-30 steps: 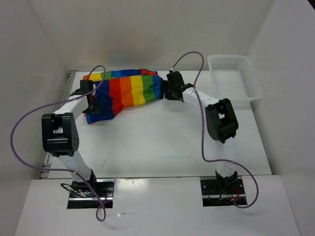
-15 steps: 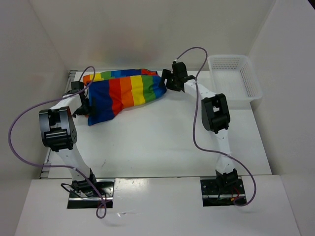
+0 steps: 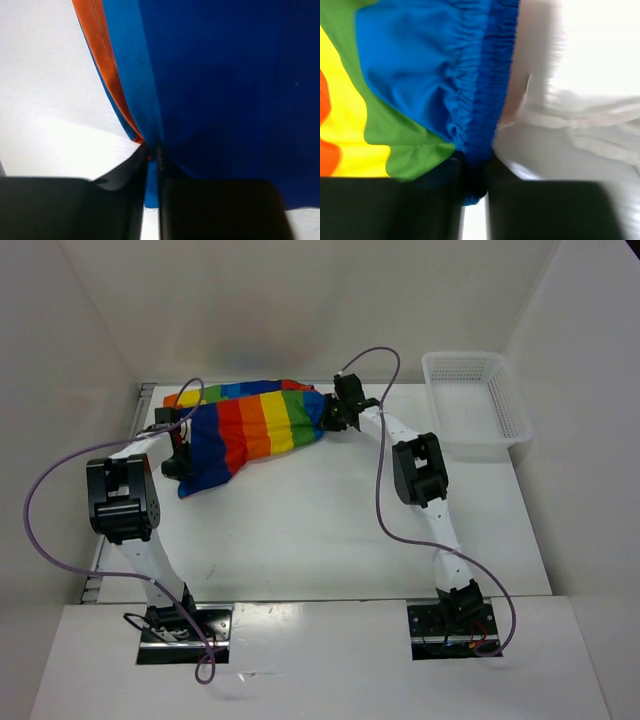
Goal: Fold and stack the shorts
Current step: Fold the shorts
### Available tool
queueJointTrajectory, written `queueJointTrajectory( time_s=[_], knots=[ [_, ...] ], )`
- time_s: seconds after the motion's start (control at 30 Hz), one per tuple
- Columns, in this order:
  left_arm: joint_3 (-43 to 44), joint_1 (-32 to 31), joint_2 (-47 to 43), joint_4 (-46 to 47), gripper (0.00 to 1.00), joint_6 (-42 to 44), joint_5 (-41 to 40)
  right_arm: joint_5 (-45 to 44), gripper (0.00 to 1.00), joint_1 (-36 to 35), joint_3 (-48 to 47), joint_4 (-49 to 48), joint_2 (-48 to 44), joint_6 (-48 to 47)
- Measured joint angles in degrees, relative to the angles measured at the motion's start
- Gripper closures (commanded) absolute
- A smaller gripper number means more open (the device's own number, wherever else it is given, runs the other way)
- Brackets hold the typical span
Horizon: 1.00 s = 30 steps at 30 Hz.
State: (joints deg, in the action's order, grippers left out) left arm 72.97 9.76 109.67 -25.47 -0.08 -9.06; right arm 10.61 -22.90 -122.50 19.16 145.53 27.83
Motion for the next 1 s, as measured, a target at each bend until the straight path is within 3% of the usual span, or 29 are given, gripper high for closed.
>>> queueJointTrajectory(
  time_s=[0.03,0.2,0.43,0.47,0.5,0.53,0.57,0.6,0.7,0.77,0.8,0.83,0.9,1.0],
  knots=[
    [-0.1,0.0,0.0,0.0,0.95,-0.1,0.0,0.7,1.0,0.0,-0.7,0.3,0.7,0.2],
    [-2.5,0.0,-1.6,0.5,1.0,-0.1,-0.2,1.9,1.0,0.0,-0.7,1.4,0.6,0.0],
    [-12.3,-0.1,-14.2,-4.2,1.0,-0.2,0.1,-0.1,1.0,0.2,33.0,1.1,-22.3,-3.5],
    [-13.4,-0.2,-17.0,-5.7,0.98,-0.2,0.5,-0.5,0.94,0.1,37.3,2.3,-25.6,-4.0],
    [-14.3,-0.5,-20.0,-7.3,0.95,-0.2,1.0,-0.8,0.68,-0.3,41.3,2.6,-29.0,-4.8],
    [-15.0,-1.0,-22.8,-8.9,0.89,-0.2,1.7,-1.4,0.53,-0.7,45.2,4.2,-32.6,-5.2],
    [-15.8,-1.6,-25.8,-10.5,0.65,-0.1,1.7,-2.3,0.44,-1.2,48.0,5.6,-35.3,-6.3],
    [-16.9,-2.3,-29.2,-12.4,0.6,0.1,1.8,-2.9,0.34,-1.8,51.1,7.4,-38.6,-7.2],
    [-19.5,-4.0,-38.2,-19.4,0.41,-0.1,2.4,-4.0,0.28,-3.6,57.4,12.0,-46.7,-9.0],
    [-20.1,-4.3,-41.7,-22.3,0.32,0.0,2.7,-4.2,0.24,-4.1,59.6,14.3,-51.5,-9.7],
    [-20.1,-4.4,-42.6,-23.3,0.21,0.0,2.7,-4.4,0.2,-4.1,59.9,15.3,-53.6,-10.0],
    [-19.7,-4.5,-42.9,-23.6,0.16,0.1,2.6,-5.0,0.18,-3.8,59.9,16.0,-55.9,-10.2],
    [-18.0,-4.5,-42.1,-23.2,0.11,0.0,2.3,-6.5,0.17,-3.5,59.2,16.0,-59.6,-10.8],
    [-12.5,-4.5,-36.9,-19.3,0.11,-0.1,2.4,-8.3,0.15,-3.2,56.3,15.1,-61.4,-12.3]
  ],
)
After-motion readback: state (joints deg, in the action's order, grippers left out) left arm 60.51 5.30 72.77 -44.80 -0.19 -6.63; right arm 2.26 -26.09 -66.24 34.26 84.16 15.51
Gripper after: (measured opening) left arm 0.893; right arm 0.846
